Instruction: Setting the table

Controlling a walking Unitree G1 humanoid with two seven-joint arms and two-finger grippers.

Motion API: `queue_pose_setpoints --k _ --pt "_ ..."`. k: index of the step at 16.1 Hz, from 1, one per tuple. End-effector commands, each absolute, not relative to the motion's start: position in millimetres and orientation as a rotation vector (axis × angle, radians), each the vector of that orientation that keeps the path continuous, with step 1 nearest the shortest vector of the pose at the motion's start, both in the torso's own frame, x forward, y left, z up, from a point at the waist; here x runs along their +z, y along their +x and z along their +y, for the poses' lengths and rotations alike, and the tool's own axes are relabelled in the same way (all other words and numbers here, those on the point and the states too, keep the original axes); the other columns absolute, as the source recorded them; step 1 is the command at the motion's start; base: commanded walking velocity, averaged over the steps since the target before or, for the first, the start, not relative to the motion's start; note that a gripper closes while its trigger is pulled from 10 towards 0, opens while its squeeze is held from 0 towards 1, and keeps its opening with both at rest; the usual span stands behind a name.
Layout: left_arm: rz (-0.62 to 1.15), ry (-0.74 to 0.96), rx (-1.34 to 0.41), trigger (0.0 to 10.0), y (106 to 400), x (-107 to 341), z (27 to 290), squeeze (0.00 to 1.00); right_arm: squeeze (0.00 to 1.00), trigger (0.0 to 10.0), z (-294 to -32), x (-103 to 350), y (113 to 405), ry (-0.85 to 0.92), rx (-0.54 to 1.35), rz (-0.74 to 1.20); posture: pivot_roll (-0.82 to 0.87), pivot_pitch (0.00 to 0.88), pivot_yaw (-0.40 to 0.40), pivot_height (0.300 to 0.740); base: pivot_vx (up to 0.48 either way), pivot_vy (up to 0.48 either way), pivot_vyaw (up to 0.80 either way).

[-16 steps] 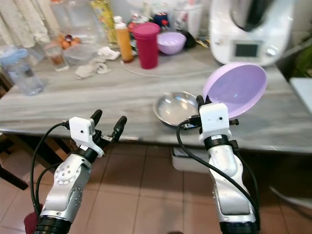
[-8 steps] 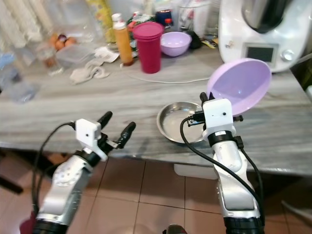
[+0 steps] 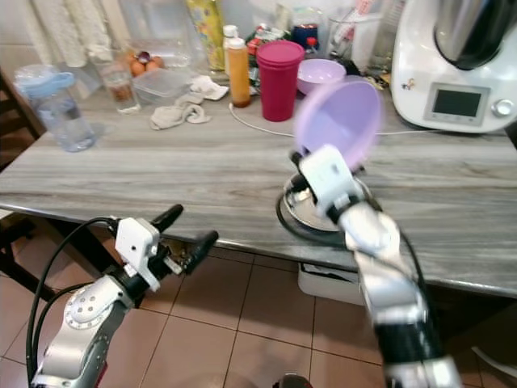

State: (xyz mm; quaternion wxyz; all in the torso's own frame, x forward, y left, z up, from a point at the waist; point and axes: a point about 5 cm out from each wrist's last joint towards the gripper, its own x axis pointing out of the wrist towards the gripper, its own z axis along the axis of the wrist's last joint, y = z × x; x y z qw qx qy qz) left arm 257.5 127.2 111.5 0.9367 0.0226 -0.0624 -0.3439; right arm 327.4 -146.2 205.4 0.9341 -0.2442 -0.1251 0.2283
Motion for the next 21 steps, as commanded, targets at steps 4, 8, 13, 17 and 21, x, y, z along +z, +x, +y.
queue_pose_setpoints --k 4,8,13,17,21 --pt "-0.126 0.073 -0.746 10.0 254 116 129 0.00 0.00 10.0 -124 206 350 -0.563 0.698 -0.191 -0.20 0.132 0.036 0.740 0.000 0.000 0.00" --pt "-0.121 0.070 -0.767 10.0 246 117 128 0.00 0.00 10.0 -121 189 363 -0.615 0.845 -0.062 -0.18 0.138 0.033 0.740 0.000 0.000 0.00" --pt "-0.111 0.065 -0.771 10.0 244 115 128 0.00 0.01 10.0 -124 176 369 -0.689 0.932 0.003 -0.18 0.134 0.031 0.740 0.000 0.000 0.00" --pt "-0.106 0.054 -0.770 10.0 244 115 127 0.00 0.04 10.0 -128 173 368 -0.790 0.957 0.027 -0.18 0.127 0.034 0.740 0.000 0.000 0.00" --pt "-0.100 0.039 -0.763 10.0 247 116 126 0.00 0.04 10.0 -135 182 372 -0.868 0.939 0.003 -0.19 0.123 0.038 0.740 0.000 0.000 0.00"
